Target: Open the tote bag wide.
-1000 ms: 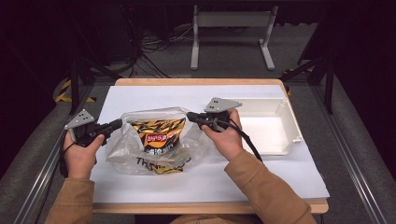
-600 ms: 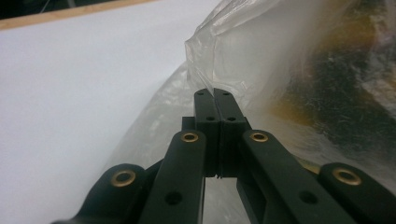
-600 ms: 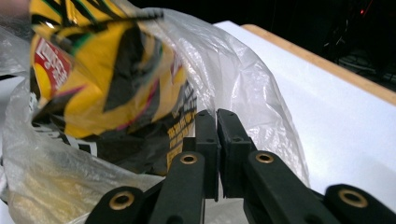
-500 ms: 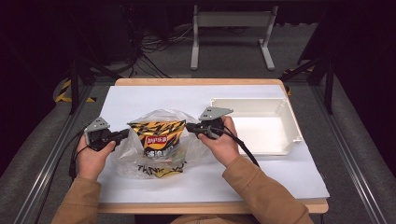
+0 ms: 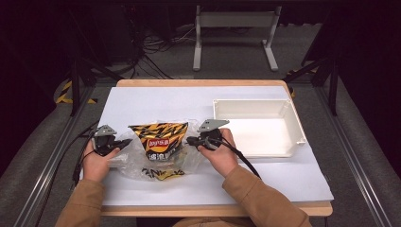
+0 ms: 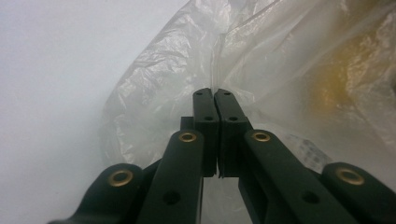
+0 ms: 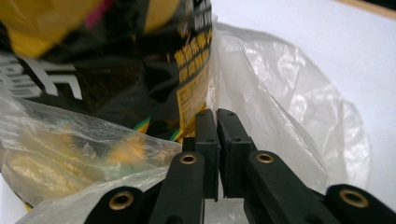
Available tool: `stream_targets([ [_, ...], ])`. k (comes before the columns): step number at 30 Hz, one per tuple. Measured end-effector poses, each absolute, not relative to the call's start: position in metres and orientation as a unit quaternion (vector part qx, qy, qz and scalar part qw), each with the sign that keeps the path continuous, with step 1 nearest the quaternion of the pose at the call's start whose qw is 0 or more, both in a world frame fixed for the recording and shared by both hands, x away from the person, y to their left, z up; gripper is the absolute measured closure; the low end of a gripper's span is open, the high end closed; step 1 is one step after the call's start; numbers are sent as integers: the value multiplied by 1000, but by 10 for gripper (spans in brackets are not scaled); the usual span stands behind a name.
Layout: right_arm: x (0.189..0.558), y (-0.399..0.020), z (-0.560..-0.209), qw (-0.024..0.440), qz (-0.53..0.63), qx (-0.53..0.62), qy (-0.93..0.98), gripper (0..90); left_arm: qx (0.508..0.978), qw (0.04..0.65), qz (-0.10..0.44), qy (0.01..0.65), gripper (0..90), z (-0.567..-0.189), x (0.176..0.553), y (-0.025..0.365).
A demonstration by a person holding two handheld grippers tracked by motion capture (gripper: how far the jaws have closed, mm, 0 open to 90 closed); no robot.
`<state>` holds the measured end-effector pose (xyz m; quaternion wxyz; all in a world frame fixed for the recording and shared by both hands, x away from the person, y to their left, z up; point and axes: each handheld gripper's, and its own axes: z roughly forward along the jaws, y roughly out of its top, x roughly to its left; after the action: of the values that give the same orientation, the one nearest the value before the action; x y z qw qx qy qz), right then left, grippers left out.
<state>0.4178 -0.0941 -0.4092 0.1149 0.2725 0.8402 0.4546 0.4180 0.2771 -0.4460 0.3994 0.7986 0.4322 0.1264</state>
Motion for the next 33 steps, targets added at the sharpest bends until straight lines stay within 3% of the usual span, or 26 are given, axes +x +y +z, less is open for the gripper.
stream_targets([
  [10,415,-97,-412,118,459,276,836,822,773,453,154,417,823,-427,403,288],
  [13,413,-99,-408,125,469,273,830,788,763,468,168,412,712,-420,397,290],
  [15,413,-101,-405,126,476,273,826,773,756,475,177,414,550,-418,395,291],
  [20,409,-108,-399,127,497,275,813,723,722,515,208,414,456,-402,379,304],
  [27,404,-115,-390,136,519,271,799,633,696,549,227,403,451,-381,360,314],
  [33,397,-122,-381,131,545,257,787,569,692,579,222,370,536,-361,341,309],
])
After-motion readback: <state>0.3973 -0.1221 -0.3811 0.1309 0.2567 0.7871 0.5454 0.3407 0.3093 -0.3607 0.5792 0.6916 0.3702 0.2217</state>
